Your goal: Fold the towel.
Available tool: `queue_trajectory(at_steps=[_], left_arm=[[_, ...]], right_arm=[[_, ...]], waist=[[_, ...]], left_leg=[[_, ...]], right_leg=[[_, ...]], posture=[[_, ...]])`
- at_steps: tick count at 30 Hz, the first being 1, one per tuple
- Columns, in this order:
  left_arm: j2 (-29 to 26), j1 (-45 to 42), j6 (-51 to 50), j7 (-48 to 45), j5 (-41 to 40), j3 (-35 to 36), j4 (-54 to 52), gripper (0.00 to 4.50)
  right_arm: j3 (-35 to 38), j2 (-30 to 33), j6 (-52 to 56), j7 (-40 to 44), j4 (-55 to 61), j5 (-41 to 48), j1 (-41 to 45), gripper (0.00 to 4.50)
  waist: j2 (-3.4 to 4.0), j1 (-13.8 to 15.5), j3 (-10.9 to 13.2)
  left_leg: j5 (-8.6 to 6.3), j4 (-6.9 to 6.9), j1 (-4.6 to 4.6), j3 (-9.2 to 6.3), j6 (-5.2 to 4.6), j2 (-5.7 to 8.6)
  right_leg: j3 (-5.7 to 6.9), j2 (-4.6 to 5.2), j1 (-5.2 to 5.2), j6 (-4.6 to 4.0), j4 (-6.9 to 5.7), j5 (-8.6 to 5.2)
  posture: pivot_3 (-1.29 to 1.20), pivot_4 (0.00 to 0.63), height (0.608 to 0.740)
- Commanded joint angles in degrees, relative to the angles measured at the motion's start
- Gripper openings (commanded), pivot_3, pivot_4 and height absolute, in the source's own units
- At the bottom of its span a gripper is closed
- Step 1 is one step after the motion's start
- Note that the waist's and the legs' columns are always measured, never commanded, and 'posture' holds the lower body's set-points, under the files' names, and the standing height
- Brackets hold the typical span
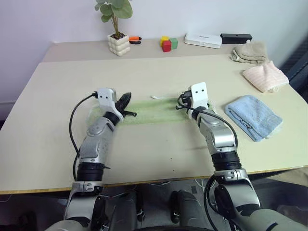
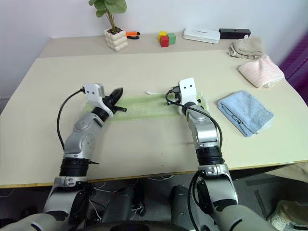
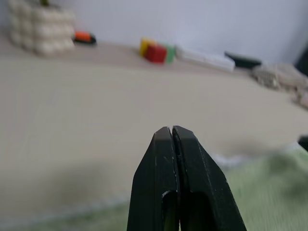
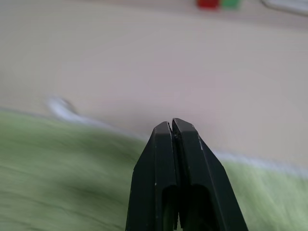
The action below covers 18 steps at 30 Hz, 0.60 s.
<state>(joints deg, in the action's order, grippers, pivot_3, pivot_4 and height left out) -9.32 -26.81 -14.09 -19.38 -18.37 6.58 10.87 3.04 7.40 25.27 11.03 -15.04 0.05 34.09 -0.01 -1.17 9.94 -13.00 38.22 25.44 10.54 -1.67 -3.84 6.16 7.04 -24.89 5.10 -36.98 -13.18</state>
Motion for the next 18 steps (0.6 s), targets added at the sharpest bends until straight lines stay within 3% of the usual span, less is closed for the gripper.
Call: queue_trajectory(at_steps=[1, 12, 17, 18], left_arm=[[-2.98, -0.57, 2.86, 0.16, 1.68, 2.13, 2.95, 0.00], [-14.87, -2.00, 11.52, -2.18, 5.36, 5.99, 14.35, 0.00], [-16.76, -1.92, 11.27, -4.51, 3.29, 7.95, 14.90, 0.00], [-16.77, -1.80, 10.85, -5.91, 2.34, 8.10, 14.29, 0.00]], right_arm=[[1.09, 1.50, -3.12, -2.18, -1.00, -0.62, -1.22, 0.01], [2.98, 7.48, -5.44, -2.35, -2.75, -0.04, -2.75, 0.01], [4.24, 8.79, -4.44, 0.43, 0.84, 2.83, -2.92, 0.01], [5.42, 8.72, -3.72, 1.05, 2.13, 4.49, -3.05, 0.25]], waist=[[0.00, -0.04, 0.00], [0.00, 0.07, 0.00], [0.00, 0.03, 0.00], [0.00, 0.04, 0.00]], left_leg=[[0.00, 0.00, 0.00, 0.00, 0.00, 0.00], [-0.02, -0.04, 0.01, -0.01, 0.00, -0.02], [-0.02, -0.07, 0.02, 0.00, 0.00, -0.03], [-0.02, -0.07, 0.02, 0.00, 0.00, -0.04]], right_leg=[[0.00, 0.00, 0.00, 0.00, 0.01, 0.00], [0.00, 0.01, -0.02, -0.01, 0.04, 0.00], [0.00, 0.01, -0.05, -0.01, 0.04, 0.00], [0.00, 0.01, -0.05, -0.01, 0.04, 0.00]], posture=[[0.00, 0.150, 0.740], [0.00, 0.150, 0.740], [0.00, 0.150, 0.740], [0.00, 0.150, 0.740]])
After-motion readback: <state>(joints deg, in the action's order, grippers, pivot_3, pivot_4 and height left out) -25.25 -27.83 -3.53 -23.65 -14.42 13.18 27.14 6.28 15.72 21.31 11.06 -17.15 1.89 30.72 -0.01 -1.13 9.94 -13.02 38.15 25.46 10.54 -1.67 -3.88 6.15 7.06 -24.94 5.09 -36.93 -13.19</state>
